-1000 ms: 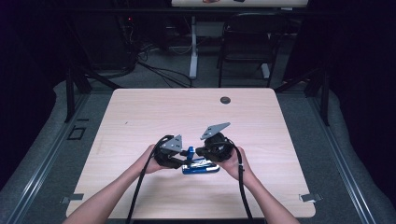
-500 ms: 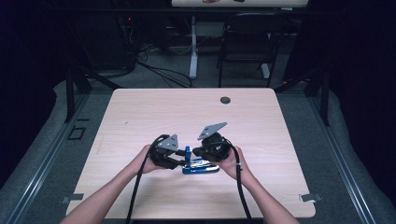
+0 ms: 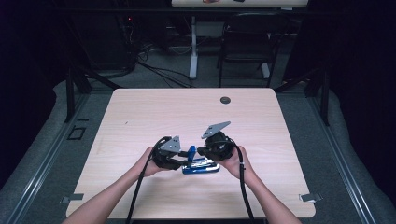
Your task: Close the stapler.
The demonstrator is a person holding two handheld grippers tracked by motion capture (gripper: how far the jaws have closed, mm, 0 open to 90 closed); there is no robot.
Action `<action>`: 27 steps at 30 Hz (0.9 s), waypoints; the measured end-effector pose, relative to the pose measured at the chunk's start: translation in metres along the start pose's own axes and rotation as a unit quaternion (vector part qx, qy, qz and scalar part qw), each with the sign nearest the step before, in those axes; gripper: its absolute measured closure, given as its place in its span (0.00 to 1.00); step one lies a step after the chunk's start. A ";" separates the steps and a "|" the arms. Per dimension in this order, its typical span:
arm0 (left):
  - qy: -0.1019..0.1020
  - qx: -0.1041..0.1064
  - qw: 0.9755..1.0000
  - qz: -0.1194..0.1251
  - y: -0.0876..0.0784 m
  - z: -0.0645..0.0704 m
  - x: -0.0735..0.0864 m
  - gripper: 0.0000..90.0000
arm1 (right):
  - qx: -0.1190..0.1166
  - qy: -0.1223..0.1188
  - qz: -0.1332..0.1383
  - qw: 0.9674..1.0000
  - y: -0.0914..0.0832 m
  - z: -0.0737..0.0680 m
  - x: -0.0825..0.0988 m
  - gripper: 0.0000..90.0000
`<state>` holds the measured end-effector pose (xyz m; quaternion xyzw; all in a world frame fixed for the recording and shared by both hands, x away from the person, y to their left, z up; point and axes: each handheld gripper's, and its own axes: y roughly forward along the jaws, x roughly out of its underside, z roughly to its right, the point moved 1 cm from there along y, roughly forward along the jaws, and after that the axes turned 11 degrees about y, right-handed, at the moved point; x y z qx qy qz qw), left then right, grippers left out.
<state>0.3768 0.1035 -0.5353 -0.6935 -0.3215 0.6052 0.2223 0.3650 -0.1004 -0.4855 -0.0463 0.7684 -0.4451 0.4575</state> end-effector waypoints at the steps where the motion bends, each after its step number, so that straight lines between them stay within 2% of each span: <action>1: -0.003 -0.002 1.000 0.001 0.001 0.000 -0.001 0.72 | 0.005 -0.002 0.000 1.000 -0.001 0.001 0.001 1.00; 10: -0.016 -0.005 1.000 0.002 0.011 0.002 -0.004 0.72 | 0.021 0.012 -0.017 1.000 -0.001 0.012 0.010 0.99; 17: -0.029 -0.002 1.000 0.007 0.015 0.001 -0.002 0.71 | 0.024 0.019 -0.025 0.999 -0.001 0.017 0.013 0.99; 27: -0.026 -0.007 1.000 0.001 0.018 0.002 -0.003 0.71 | 0.027 0.024 -0.029 0.999 0.002 0.020 0.017 0.99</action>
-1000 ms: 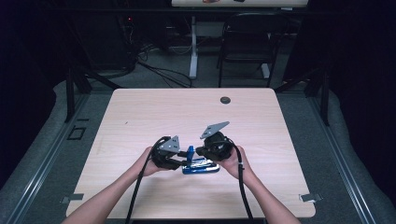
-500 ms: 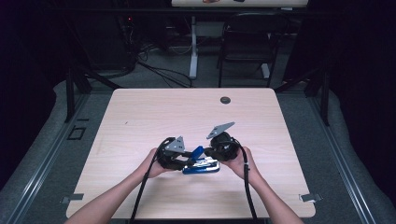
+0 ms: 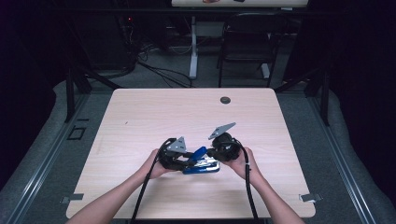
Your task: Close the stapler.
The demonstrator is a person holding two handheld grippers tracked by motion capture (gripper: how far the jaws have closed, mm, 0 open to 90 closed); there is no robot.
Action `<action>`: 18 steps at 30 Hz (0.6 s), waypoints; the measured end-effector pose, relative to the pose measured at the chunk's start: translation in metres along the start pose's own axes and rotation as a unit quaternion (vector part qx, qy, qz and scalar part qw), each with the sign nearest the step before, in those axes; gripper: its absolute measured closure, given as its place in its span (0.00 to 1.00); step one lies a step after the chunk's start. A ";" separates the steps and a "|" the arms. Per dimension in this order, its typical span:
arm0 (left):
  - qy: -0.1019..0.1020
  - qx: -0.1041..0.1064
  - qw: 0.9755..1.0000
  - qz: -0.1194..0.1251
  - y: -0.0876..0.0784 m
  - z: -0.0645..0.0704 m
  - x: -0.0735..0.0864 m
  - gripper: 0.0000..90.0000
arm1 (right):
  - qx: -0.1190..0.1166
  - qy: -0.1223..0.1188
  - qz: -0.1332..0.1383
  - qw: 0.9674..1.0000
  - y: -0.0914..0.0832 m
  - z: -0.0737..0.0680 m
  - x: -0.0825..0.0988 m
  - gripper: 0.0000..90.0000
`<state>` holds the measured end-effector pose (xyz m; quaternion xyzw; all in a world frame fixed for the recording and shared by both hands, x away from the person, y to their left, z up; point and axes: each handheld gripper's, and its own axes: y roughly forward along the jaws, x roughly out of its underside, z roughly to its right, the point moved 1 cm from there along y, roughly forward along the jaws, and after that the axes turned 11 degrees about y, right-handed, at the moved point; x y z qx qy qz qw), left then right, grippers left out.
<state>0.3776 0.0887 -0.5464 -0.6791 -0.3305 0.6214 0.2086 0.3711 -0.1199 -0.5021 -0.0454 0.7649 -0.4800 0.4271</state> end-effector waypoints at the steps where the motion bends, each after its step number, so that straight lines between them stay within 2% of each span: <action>1: 0.000 0.000 1.000 -0.001 0.000 0.000 0.000 0.71 | 0.000 0.000 0.000 1.000 0.000 0.000 0.000 0.99; 5: 0.000 -0.002 1.000 -0.009 0.002 0.000 -0.001 0.71 | 0.001 -0.001 -0.005 1.000 0.000 0.001 0.000 0.99; 18: -0.003 -0.005 1.000 -0.008 0.005 0.002 0.000 0.71 | 0.000 0.008 -0.016 1.000 0.001 0.007 0.003 0.98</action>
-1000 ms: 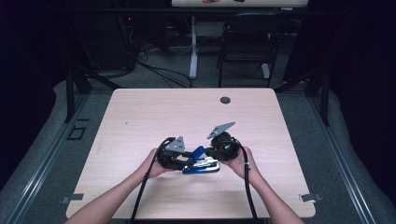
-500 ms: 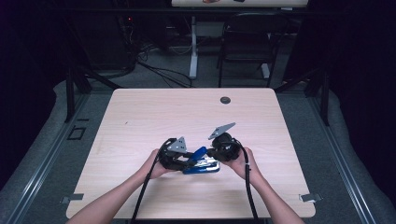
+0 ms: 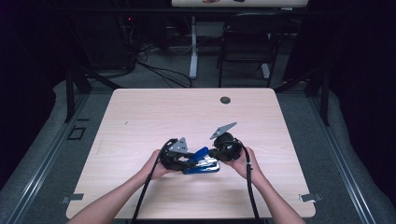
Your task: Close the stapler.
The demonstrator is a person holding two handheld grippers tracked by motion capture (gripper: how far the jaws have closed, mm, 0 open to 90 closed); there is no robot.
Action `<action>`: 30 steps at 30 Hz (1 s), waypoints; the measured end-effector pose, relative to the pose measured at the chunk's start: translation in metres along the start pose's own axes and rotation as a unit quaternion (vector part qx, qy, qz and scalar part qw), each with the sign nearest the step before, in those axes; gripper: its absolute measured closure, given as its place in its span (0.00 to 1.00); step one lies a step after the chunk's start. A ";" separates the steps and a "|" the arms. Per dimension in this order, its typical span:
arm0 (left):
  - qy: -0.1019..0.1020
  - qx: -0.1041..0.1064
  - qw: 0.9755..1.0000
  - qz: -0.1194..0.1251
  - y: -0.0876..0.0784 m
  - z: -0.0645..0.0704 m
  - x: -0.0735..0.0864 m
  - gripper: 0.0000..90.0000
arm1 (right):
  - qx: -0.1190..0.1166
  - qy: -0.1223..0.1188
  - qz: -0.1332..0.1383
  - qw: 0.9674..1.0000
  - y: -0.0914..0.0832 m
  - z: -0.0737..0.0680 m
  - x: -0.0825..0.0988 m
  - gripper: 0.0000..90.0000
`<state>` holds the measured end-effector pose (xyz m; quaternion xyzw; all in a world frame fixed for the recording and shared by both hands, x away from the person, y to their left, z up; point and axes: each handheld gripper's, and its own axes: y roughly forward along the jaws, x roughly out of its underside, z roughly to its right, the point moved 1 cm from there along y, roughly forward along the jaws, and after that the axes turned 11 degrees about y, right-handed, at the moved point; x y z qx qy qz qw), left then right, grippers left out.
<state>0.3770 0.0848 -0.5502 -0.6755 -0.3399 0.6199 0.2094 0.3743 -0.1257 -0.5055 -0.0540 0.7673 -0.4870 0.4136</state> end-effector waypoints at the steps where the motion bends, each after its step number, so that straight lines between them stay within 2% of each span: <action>1: 0.000 -0.001 1.000 0.000 0.000 0.000 0.000 0.71 | -0.001 0.001 0.000 1.000 0.000 0.000 0.000 0.98; 10: 0.006 -0.008 1.000 -0.003 0.003 0.002 -0.001 0.71 | 0.005 0.008 -0.001 1.000 -0.007 0.006 0.002 0.98; 13: 0.007 -0.013 1.000 -0.002 0.004 0.003 -0.001 0.71 | 0.003 0.019 -0.005 1.000 -0.007 0.010 0.004 0.98; 18: 0.005 -0.013 1.000 -0.005 0.005 0.004 -0.001 0.71 | 0.001 0.016 -0.022 1.000 -0.002 0.011 0.005 0.97; 20: 0.005 -0.014 1.000 -0.007 0.007 0.004 -0.002 0.71 | 0.005 0.021 -0.037 0.999 0.000 0.014 0.007 0.97; 22: 0.003 -0.015 1.000 -0.007 0.008 0.004 -0.002 0.71 | 0.008 0.030 -0.038 0.999 -0.001 0.019 0.009 0.97; 25: 0.004 -0.015 1.000 -0.011 0.009 0.005 -0.002 0.71 | 0.014 0.035 -0.016 0.999 -0.007 0.024 0.009 0.97; 28: 0.004 -0.014 1.000 -0.012 0.010 0.004 -0.002 0.71 | 0.019 0.037 -0.002 0.999 -0.014 0.023 0.006 0.97; 29: 0.001 -0.013 1.000 -0.013 0.010 0.004 -0.002 0.70 | 0.017 0.037 0.017 0.999 -0.021 0.018 0.002 0.97; 30: 0.001 -0.013 1.000 -0.013 0.010 0.004 -0.002 0.70 | 0.017 0.037 0.017 0.999 -0.021 0.018 0.002 0.97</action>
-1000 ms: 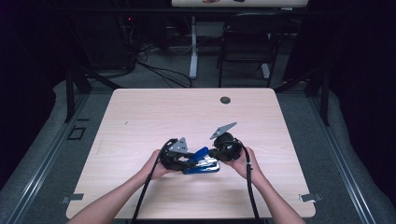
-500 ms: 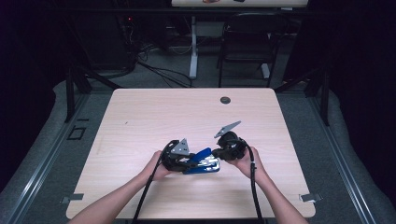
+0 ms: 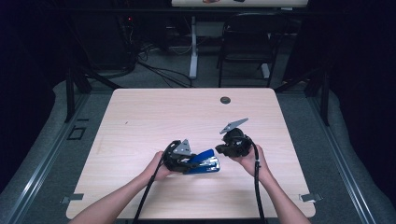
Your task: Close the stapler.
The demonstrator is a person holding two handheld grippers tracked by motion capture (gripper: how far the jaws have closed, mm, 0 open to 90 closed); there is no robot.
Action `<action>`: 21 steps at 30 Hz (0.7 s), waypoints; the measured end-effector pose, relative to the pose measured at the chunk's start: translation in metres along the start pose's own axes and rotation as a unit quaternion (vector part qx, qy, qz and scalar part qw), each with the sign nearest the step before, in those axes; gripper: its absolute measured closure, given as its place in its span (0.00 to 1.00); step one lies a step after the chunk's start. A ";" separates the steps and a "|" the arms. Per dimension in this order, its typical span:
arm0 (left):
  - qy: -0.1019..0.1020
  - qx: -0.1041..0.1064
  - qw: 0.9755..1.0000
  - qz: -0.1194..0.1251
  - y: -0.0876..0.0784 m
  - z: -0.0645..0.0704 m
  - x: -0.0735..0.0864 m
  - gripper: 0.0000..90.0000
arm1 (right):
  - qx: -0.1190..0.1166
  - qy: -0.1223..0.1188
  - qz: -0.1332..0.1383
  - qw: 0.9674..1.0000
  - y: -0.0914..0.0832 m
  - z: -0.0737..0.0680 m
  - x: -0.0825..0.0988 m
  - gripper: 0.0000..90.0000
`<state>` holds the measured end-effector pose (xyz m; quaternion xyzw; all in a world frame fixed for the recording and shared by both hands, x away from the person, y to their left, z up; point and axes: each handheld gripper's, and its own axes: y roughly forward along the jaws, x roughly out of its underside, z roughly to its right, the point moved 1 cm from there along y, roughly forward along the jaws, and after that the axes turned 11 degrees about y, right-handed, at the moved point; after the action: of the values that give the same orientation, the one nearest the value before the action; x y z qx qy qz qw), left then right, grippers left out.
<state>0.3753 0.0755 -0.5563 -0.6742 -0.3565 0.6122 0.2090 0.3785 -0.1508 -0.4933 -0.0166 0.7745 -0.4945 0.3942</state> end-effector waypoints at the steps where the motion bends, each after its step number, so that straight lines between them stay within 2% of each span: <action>1: -0.001 0.003 1.000 -0.003 0.000 0.000 0.000 0.70 | -0.001 -0.008 0.017 1.000 -0.006 -0.007 -0.004 0.97; 4: -0.006 0.006 1.000 -0.004 0.001 -0.001 -0.001 0.70 | -0.009 -0.018 0.028 0.999 -0.010 -0.017 -0.008 0.97; 6: -0.005 0.006 1.000 -0.004 0.001 -0.001 -0.001 0.70 | -0.011 -0.021 0.024 0.999 -0.009 -0.020 -0.009 0.97; 11: 0.001 0.001 1.000 -0.008 0.002 0.001 -0.001 0.70 | -0.015 -0.029 -0.006 0.999 0.002 -0.022 -0.006 0.98; 14: 0.000 0.008 1.000 -0.009 0.002 -0.001 0.001 0.67 | -0.010 -0.029 -0.015 0.999 0.003 -0.019 -0.004 0.99; 15: -0.004 0.013 1.000 -0.009 0.002 -0.002 0.003 0.65 | -0.005 -0.029 -0.020 0.999 0.005 -0.019 -0.003 0.99; 18: -0.012 0.010 1.000 -0.012 0.002 -0.004 0.004 0.52 | -0.003 -0.027 -0.035 0.999 0.013 -0.015 0.001 0.99; 19: -0.020 0.011 1.000 -0.014 0.000 -0.007 0.004 0.48 | 0.003 -0.029 -0.041 0.999 0.016 -0.014 0.002 0.99; 21: -0.026 0.003 1.000 -0.008 -0.003 -0.008 0.004 0.42 | 0.005 -0.025 -0.054 0.998 0.020 -0.012 0.004 0.98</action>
<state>0.3829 0.0816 -0.5555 -0.6544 -0.3658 0.6288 0.2062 0.3751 -0.1330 -0.5091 -0.0687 0.7599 -0.5181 0.3867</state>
